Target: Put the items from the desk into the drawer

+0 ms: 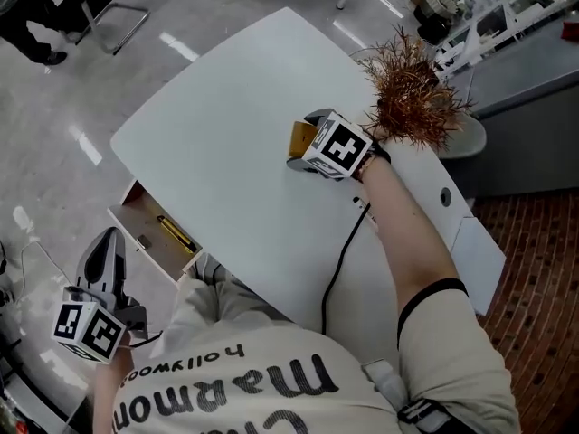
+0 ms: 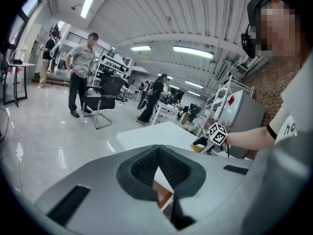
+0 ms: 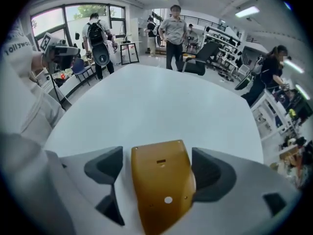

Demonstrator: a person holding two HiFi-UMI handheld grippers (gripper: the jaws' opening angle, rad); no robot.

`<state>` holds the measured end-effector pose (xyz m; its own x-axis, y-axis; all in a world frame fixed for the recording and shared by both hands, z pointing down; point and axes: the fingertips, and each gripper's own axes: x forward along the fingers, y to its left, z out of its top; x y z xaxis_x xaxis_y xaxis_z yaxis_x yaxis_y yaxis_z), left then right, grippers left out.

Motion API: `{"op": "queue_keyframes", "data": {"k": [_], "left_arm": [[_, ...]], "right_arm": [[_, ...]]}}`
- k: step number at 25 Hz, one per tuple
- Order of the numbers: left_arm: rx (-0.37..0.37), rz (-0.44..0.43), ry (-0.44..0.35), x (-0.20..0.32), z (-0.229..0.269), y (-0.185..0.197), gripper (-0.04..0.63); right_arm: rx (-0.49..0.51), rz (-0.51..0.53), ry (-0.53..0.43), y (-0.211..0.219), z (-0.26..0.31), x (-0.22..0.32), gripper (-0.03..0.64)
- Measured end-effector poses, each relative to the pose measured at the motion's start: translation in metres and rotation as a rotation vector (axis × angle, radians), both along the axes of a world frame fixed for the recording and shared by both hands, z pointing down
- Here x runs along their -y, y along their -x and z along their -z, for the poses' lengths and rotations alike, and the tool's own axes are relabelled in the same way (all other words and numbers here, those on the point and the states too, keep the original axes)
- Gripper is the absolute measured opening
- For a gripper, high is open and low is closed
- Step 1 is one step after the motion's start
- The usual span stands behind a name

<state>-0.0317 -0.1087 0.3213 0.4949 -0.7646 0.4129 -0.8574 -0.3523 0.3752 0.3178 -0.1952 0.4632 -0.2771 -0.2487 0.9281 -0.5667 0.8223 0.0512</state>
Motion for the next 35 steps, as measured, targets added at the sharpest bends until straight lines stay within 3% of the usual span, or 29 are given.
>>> {"op": "queue_keyframes", "data": {"k": [6,13,27,35], "left_arm": [[-0.002,0.025,0.002,-0.001,-0.003,0.013,0.002],[-0.009,0.044,0.012,-0.008,-0.008,0.015,0.002],[-0.017,0.064,0.002,-0.016,-0.008,0.023,0.002],[-0.022,0.068,0.002,-0.021,-0.009,0.026,0.002]], "right_arm": [[0.047,-0.006,0.085,0.002,-0.007,0.003,0.465],[0.084,0.013,0.082,0.003,-0.007,0.003,0.485],[0.017,0.007,0.117,0.007,-0.006,0.000,0.396],[0.062,-0.091,0.078,0.015,-0.001,-0.001,0.376]]}}
